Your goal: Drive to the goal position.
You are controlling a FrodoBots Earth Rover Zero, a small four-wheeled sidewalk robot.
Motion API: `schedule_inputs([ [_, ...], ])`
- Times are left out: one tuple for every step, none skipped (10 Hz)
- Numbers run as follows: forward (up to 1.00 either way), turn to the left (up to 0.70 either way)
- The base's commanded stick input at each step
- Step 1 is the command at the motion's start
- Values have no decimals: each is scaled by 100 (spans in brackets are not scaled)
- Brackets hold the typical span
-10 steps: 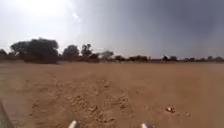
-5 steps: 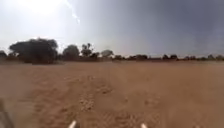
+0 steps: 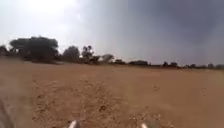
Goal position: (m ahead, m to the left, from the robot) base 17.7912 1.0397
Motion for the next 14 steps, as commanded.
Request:
schedule_inputs([
  [100, 0],
  [100, 0],
  [100, 0],
  [100, 0],
  [100, 0],
  [100, 0],
  [100, 0],
  [100, 0],
  [100, 0],
  [100, 0],
  [100, 0],
  [100, 0],
  [100, 0],
  [100, 0],
])
